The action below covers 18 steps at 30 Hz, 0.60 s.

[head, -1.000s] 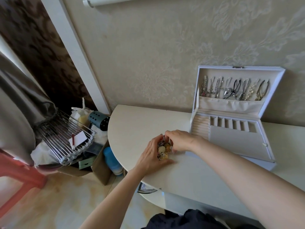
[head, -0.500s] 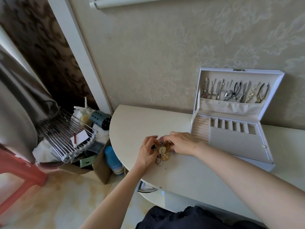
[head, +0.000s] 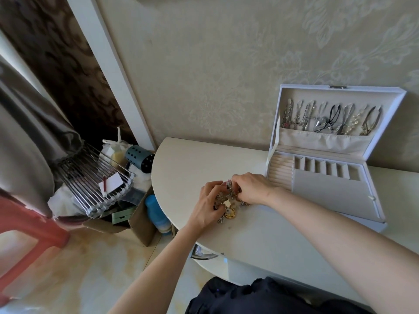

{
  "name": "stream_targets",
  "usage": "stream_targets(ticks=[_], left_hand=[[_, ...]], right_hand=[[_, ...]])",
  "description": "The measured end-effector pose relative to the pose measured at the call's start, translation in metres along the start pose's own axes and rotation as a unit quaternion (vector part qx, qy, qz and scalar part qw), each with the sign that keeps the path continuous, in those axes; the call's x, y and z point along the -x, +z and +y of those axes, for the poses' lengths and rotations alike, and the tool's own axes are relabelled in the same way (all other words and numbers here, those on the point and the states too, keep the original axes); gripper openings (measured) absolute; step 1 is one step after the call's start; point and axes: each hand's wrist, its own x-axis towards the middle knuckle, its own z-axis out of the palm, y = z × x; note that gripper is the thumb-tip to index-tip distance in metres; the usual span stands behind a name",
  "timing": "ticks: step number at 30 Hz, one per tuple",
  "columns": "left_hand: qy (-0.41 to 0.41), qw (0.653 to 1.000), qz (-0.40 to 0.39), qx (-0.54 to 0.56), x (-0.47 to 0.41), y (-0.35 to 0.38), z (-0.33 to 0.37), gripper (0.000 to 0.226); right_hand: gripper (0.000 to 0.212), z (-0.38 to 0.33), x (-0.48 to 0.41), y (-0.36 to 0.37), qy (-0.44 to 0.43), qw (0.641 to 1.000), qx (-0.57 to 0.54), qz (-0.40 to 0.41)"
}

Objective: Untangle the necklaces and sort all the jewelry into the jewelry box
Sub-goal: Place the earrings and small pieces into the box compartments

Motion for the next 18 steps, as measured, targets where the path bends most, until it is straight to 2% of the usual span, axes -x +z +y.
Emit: stream_targets(ticks=[3,8,18], left_hand=[[0.005,1.0,-0.002,0.001,0.0007,0.0005,-0.0008,0.059],[0.005,1.0,0.011,-0.004,0.0002,0.0008,-0.0012,0.034],[0.017,1.0,0.003,-0.008,0.0008,0.0025,-0.0015,0.033]], right_hand=[[0.026,0.0006,0.0006,-0.001,-0.004,1.0,-0.027,0.001],[0.022,0.0036,-0.0022,0.0014,0.002,0.999,-0.049,0.011],[0.018,0.0081,-0.0062,-0.0018,0.017,0.994,-0.105,0.035]])
